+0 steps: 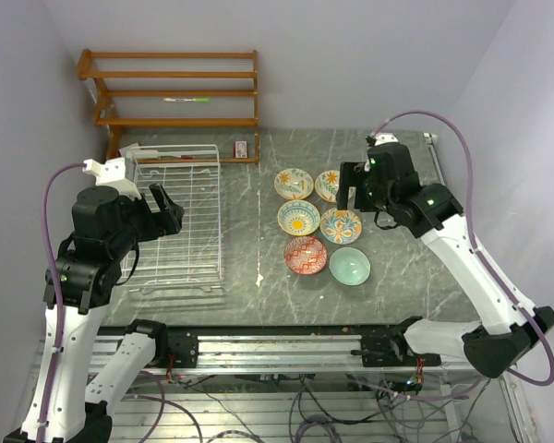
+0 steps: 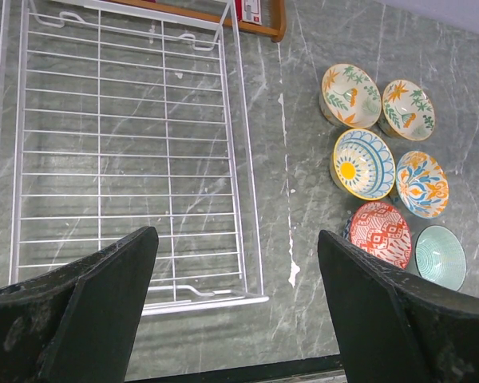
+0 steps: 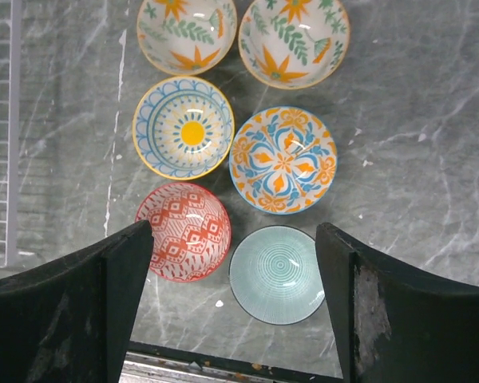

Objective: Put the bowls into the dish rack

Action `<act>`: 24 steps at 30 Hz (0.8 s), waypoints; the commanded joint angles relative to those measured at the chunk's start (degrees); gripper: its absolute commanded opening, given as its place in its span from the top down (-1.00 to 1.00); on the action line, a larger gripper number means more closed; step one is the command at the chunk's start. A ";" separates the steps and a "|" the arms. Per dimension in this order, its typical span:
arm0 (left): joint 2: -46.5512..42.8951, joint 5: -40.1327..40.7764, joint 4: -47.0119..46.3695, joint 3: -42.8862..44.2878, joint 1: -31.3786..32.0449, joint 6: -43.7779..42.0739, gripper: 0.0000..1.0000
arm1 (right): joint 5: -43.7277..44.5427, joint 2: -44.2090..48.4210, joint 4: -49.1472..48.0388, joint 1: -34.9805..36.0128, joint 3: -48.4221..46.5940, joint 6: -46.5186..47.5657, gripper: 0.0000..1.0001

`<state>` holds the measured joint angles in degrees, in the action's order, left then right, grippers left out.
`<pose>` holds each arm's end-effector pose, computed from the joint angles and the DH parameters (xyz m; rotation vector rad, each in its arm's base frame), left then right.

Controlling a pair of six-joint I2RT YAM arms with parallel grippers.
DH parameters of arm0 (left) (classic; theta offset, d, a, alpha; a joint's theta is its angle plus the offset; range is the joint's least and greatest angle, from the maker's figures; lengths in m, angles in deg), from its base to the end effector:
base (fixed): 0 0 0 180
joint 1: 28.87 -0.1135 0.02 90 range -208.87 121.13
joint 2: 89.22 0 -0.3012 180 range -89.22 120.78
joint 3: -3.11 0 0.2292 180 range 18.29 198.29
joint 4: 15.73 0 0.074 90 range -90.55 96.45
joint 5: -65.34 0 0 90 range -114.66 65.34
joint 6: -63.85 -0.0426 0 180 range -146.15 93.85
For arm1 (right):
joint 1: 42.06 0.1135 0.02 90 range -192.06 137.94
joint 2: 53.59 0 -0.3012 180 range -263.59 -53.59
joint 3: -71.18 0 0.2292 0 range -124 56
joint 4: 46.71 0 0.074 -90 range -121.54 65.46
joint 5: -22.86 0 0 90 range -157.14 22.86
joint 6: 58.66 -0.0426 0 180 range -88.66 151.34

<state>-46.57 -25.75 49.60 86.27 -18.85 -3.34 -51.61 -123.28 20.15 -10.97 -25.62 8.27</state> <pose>0.0772 -0.0145 0.4175 -0.2133 2.0136 -0.3843 0.1839 0.0976 0.4269 -0.0137 2.2425 0.2061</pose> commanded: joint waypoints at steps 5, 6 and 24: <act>-0.93 0.50 0.62 0.88 0.53 0.51 -0.86 | -3.37 -8.41 -2.42 5.32 3.63 -0.15 -0.52; -1.03 0.77 0.74 1.06 0.53 0.49 -0.87 | -3.24 -9.23 -2.64 6.72 3.52 -0.63 -0.50; -0.99 0.37 7.81 5.61 0.53 1.39 -0.87 | -4.34 -26.57 -9.69 19.96 5.54 -9.19 -0.01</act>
<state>-47.90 -24.48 55.30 89.57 -18.82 -2.75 -57.18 -147.58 11.93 8.53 -20.05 1.24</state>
